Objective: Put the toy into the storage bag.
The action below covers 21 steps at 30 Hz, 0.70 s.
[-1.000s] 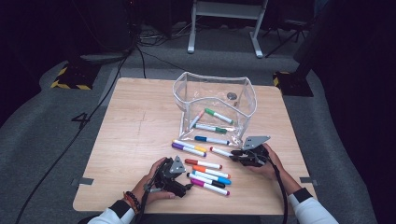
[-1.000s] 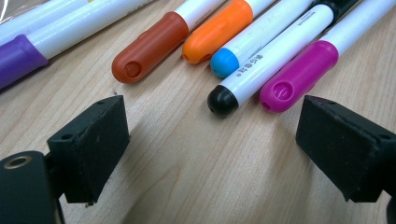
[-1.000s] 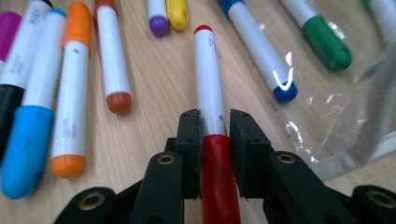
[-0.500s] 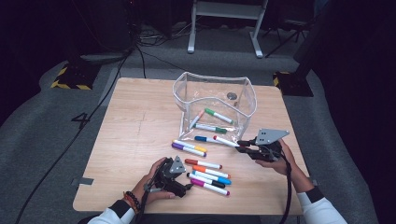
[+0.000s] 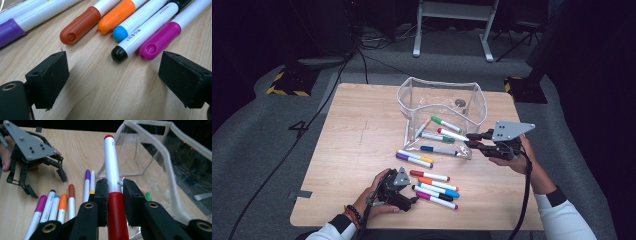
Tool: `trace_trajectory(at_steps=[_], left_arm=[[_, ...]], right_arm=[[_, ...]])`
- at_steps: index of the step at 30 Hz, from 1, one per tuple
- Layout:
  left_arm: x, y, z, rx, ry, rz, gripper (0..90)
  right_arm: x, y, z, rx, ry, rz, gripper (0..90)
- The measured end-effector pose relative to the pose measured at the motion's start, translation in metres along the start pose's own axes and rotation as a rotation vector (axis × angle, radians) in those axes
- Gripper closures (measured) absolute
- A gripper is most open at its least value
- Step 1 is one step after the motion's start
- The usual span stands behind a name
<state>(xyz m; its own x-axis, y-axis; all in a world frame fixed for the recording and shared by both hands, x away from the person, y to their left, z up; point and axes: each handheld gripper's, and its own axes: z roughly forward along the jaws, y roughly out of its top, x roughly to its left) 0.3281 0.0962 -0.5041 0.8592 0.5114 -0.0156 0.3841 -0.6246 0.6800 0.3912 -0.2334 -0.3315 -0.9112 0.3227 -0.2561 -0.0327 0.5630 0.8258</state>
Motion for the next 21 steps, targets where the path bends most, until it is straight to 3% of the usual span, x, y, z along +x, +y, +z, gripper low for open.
trace_trajectory(at_steps=[6,10,17,21], left_arm=[[0.0,0.0,0.0,0.0,0.0,0.001,9.8],[0.0,0.0,0.0,0.001,0.0,0.001,9.8],[0.0,0.0,0.0,0.001,0.0,0.001,9.8],[0.0,0.0,0.0,0.001,0.0,0.001,9.9]], right_arm=[[-0.013,0.017,-0.002,-0.018,-0.023,-0.001,75.1],[-0.037,0.027,0.002,-0.049,0.002,0.048,75.1],[-0.07,0.036,0.021,0.011,-0.046,0.083,75.1],[-0.081,0.036,0.028,0.049,-0.062,0.093,75.1]])
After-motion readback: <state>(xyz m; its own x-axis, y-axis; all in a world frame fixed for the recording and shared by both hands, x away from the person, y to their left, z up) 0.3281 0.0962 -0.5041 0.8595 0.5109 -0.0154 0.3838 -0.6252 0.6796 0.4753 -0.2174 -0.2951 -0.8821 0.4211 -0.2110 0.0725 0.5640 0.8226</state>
